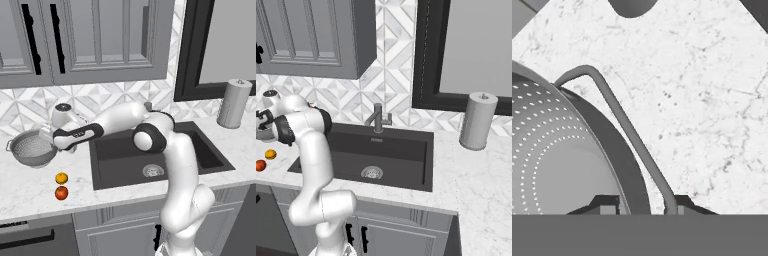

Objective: Put the colander in the sink, put the tangerine, apple in the colander, and turn on the sink faucet and pour water over the colander.

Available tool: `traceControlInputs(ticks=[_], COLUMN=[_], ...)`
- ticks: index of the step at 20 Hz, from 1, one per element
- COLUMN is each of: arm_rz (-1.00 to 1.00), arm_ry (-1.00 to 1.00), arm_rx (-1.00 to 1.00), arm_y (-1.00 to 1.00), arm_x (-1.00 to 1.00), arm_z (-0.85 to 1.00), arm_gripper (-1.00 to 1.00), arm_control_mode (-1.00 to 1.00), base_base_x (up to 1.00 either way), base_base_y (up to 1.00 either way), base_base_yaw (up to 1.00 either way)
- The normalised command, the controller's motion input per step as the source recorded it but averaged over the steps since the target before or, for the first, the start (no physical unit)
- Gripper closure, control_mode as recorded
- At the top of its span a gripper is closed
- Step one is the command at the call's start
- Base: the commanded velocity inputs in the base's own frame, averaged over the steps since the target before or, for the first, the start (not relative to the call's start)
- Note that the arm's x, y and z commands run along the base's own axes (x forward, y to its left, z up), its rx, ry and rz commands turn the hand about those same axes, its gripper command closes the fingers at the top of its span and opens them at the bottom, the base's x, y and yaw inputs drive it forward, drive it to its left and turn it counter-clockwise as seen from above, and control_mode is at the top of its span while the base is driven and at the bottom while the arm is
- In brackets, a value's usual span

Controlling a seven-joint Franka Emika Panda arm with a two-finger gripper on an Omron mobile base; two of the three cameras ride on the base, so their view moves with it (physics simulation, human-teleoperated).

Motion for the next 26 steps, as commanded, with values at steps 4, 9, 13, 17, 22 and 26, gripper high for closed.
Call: traceControlInputs(ticks=[4, 9, 13, 17, 22, 26], arm_rz=[0.0, 0.0, 0.0, 0.0, -0.01, 0.0], arm_ry=[0.0, 0.0, 0.0, 0.03, 0.21, 0.26], arm_rx=[0.12, 0.12, 0.05, 0.0, -0.01, 0.0], arm_y=[-0.39, -0.52, -0.57, -0.59, -0.62, -0.69], arm_x=[-0.46, -0.57, -0.54, -0.55, -0.32, -0.29], arm_z=[0.36, 0.69, 0.74, 0.61, 0.28, 0.15], arm_gripper=[1.0, 1.0, 1.0, 1.0, 1.0, 1.0], arm_control_mode=[-1.0, -1.0, -1.0, -1.0, -1.0, -1.0], base_base_x=[0.0, 0.0, 0.0, 0.0, 0.0, 0.0], base_base_y=[0.0, 0.0, 0.0, 0.0, 0.0, 0.0], base_base_yaw=[0.0, 0.0, 0.0, 0.0, 0.0, 0.0])
